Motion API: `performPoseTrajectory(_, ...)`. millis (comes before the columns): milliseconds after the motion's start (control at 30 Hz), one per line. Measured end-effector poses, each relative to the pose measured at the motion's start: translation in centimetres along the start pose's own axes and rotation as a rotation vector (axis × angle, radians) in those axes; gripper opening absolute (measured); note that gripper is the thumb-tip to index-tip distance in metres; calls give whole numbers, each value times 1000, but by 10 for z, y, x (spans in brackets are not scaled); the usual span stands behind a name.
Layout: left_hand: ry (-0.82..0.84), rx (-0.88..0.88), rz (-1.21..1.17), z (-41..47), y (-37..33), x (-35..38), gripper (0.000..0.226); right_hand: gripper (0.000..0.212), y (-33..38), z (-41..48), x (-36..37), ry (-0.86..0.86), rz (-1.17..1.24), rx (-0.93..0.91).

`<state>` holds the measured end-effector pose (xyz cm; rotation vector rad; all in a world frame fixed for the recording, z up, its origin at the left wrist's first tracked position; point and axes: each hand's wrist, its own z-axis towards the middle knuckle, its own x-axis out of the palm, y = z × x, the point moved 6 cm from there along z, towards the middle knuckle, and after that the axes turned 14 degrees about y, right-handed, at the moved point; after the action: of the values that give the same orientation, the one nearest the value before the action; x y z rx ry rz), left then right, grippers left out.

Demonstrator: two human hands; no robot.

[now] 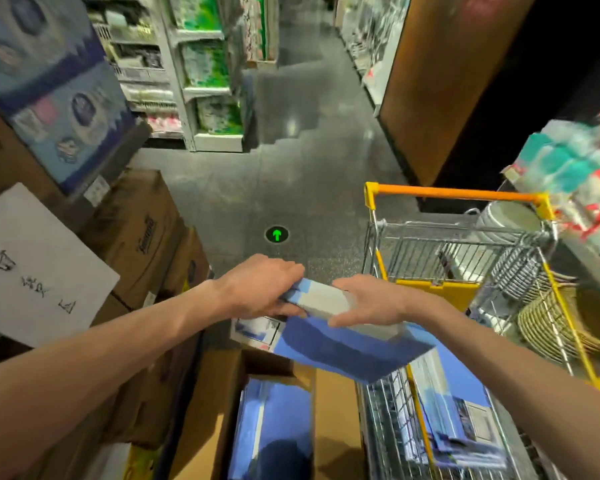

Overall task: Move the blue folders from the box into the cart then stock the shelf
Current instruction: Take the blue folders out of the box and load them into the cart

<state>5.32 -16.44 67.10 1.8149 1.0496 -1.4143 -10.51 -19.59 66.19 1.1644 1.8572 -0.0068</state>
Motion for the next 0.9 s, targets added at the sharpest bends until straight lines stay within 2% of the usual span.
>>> performPoseTrajectory(67, -85, 0, -52, -17, 4, -10, 47, 32, 10, -13, -13, -123, -74, 42)
performPoseTrajectory(100, -113, -21, -96, -26, 7, -12, 47, 44, 13, -17, -17, -180, -106, 64)
performPoseTrajectory(167, -173, -78, -186, -46, 19, -11, 46, 81, 22, -27, -21, -319, -154, 150)
performPoseTrajectory(200, -210, -107, -216, -56, 24, -7, 46, 91, 25, -33, -21, -413, -145, 193)
performPoseTrajectory(300, -300, -212, -296, -89, 44, 8, 47, 94, 38, -52, -16, -727, -12, 297)
performPoseTrajectory(367, -347, -312, -413, -106, 58, 18, 51, 96, 38, -55, -2, -843, 176, 363)
performPoseTrajectory(467, -362, -421, -629, -121, 66, 24, 54, 97, 34, -54, 25, -885, 439, 420)
performPoseTrajectory(533, -368, -432, -798, -125, 64, 25, 50, 94, 36, -55, 41, -909, 550, 380)
performPoseTrajectory(667, -411, -459, -1108, -119, 48, 23, 52, 115, 27, -64, 85, -838, 936, 403)
performPoseTrajectory(733, -420, -456, -1265, -108, 36, 29, 57, 109, 15, -70, 101, -829, 1137, 354)
performPoseTrajectory(833, -403, -441, -1429, -86, 16, 41, 79, 55, 3, -81, 114, -774, 1387, 232)
performPoseTrajectory(867, -392, -447, -1472, -77, 7, 44, 87, 48, -2, -86, 120, -759, 1449, 230)
performPoseTrajectory(900, -382, -464, -1504, -69, 0, 48, 92, 51, -5, -91, 123, -756, 1494, 232)
